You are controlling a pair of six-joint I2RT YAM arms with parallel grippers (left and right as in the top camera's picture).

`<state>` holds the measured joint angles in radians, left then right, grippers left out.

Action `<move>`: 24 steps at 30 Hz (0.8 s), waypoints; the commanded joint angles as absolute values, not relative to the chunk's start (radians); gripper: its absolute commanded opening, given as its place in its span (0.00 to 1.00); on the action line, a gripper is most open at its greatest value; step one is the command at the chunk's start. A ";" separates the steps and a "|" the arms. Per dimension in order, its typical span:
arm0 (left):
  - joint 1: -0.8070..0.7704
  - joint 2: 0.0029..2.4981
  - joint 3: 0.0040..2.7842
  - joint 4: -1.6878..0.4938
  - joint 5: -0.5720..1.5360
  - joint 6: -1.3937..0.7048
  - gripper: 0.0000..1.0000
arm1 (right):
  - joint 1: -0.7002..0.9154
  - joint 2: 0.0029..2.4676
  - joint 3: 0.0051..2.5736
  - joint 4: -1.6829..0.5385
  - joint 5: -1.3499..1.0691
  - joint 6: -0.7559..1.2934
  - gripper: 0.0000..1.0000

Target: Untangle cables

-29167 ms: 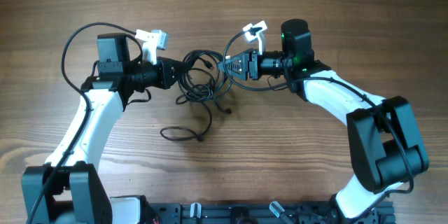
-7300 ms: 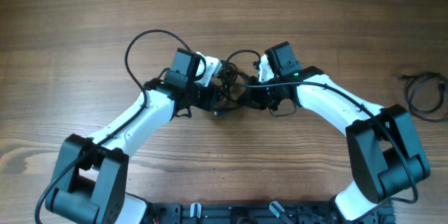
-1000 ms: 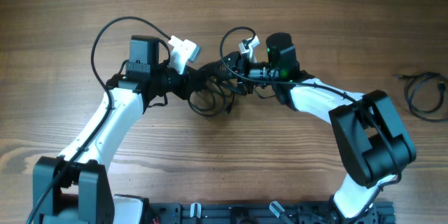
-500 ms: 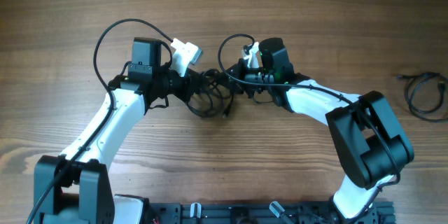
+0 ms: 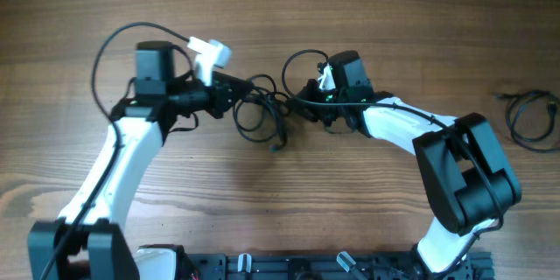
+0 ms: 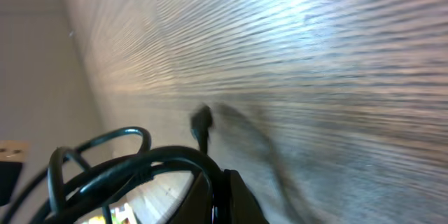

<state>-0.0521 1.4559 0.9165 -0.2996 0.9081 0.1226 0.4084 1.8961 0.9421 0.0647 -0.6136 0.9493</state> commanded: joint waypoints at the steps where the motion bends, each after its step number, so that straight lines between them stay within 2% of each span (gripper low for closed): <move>1: 0.073 1.290 0.928 -0.253 1.210 -0.060 0.04 | 0.337 1.908 0.934 -0.004 -0.395 0.911 0.04; 9: 0.329 1.009 0.928 0.001 1.191 -0.469 0.04 | 0.335 1.908 0.934 -0.071 -0.217 0.886 0.04; 14: 0.524 0.868 0.928 -0.031 1.034 -0.640 0.04 | 0.312 1.908 0.934 -0.083 -0.199 0.864 0.04; 17: 0.560 0.851 0.928 -0.094 0.997 -0.660 0.05 | 0.289 1.908 0.934 -0.091 -0.204 0.844 0.04; 19: 0.548 0.870 0.928 -0.158 0.998 -0.659 0.09 | 0.287 1.908 0.934 -0.090 -0.233 0.831 0.04; 24: 0.428 0.988 0.928 -0.354 1.008 -0.408 0.14 | 0.287 1.908 0.934 -0.017 -0.451 0.744 0.04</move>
